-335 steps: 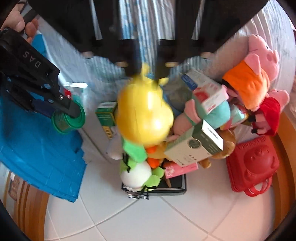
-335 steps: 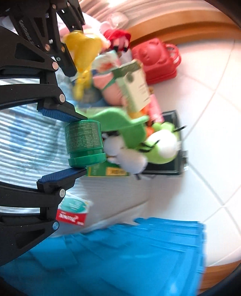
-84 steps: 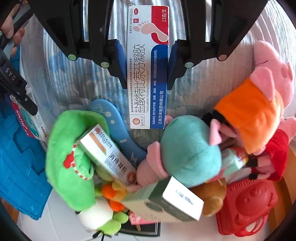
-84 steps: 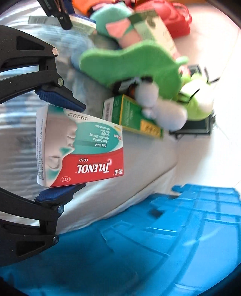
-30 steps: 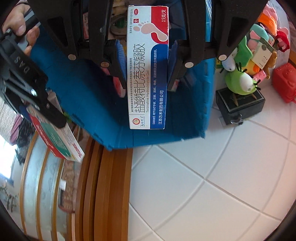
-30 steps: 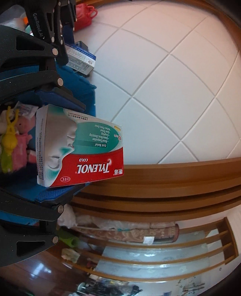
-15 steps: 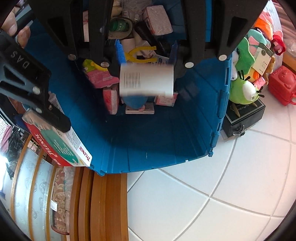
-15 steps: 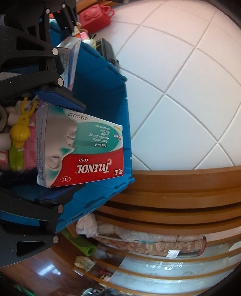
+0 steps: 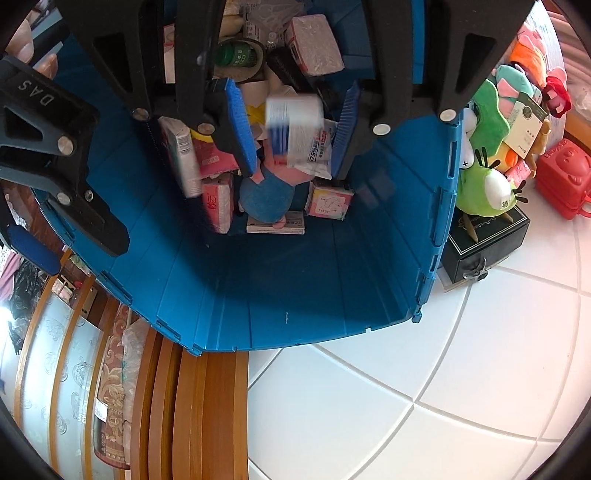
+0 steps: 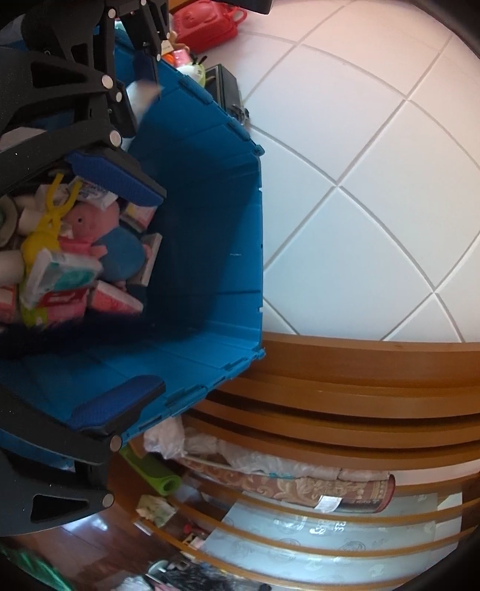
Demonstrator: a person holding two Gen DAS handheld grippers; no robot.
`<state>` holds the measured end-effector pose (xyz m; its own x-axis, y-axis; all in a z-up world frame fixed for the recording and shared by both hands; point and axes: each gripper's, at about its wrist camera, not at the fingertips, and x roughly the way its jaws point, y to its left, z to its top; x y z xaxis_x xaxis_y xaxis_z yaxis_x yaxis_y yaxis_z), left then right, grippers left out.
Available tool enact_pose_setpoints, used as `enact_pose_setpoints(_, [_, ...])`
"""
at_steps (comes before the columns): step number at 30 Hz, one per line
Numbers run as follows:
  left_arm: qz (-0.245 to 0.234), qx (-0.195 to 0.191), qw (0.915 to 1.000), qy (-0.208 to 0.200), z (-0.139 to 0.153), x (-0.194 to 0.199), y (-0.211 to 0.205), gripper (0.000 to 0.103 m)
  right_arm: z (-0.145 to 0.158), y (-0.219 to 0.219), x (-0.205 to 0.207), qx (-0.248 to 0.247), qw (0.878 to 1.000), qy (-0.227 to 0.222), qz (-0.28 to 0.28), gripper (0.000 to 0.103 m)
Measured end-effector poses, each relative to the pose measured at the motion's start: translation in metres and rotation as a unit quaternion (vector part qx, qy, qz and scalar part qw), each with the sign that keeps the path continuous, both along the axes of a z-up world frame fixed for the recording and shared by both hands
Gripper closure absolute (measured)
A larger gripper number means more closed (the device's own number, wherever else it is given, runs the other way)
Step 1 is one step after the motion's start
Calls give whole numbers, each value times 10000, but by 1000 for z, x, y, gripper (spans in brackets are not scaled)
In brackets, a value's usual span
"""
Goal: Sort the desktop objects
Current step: 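Open both tools to drop the two boxes into the crate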
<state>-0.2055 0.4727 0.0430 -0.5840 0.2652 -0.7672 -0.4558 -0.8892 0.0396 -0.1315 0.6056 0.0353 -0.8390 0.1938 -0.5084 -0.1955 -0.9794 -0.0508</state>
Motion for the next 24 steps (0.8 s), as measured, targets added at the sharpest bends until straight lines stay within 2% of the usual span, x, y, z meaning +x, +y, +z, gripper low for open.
enact_pose_setpoints(3, [-2, -49, 9999, -100, 2, 2, 0, 60, 0, 0, 0, 15, 10000, 12, -2, 2])
enact_pose_setpoints(13, [0, -24, 9999, 112, 12, 17, -8, 57, 5, -3, 4, 142, 9999, -16, 16, 0])
enact_pose_setpoints(17, [23, 152, 9992, 381, 27, 31, -21, 57, 17, -9, 20, 393, 9992, 75, 2, 0])
enact_pose_setpoints(24, [53, 736, 9931, 908, 55, 68, -63, 54, 38, -26, 58, 509, 9982, 315, 86, 0])
